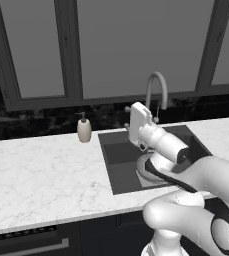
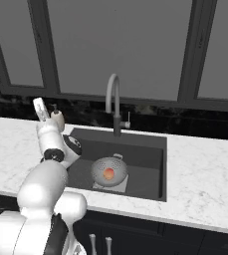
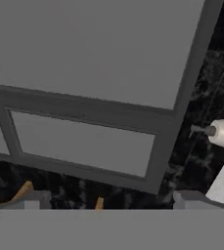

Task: Put the colander in the sink, put the peach in the colander, and turn on the sink faucet and pour water over the colander.

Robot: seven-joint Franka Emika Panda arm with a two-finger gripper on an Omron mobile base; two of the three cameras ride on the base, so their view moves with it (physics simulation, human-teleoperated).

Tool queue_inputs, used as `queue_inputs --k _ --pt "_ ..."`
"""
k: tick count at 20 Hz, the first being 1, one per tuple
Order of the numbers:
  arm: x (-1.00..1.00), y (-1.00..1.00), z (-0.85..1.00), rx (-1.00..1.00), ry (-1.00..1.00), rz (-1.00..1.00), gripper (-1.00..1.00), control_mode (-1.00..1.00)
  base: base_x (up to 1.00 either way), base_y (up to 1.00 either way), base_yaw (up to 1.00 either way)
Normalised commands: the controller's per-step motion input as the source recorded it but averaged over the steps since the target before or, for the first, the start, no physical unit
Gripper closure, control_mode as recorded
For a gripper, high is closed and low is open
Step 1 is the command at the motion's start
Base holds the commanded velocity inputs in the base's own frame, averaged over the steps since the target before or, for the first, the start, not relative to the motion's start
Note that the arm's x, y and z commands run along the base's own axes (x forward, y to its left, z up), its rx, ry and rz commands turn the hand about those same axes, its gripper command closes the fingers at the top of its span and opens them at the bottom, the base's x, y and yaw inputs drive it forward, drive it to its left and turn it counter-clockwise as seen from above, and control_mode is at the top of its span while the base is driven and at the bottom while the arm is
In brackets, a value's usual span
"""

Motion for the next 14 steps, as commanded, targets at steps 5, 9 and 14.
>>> queue_inputs --k 5,9,14 --pt "-0.38 -0.02 1.0 0.44 0.01 0.32 -1.0 -1.0 0.0 0.0 0.0" --pt "-0.62 -0.32 1.0 0.41 0.0 0.1 -1.0 -1.0 0.0 0.0 0.0" --pt "-0.87 -0.74 0.9 0.49 0.05 -0.01 -1.0 -1.0 0.0 0.0 0.0"
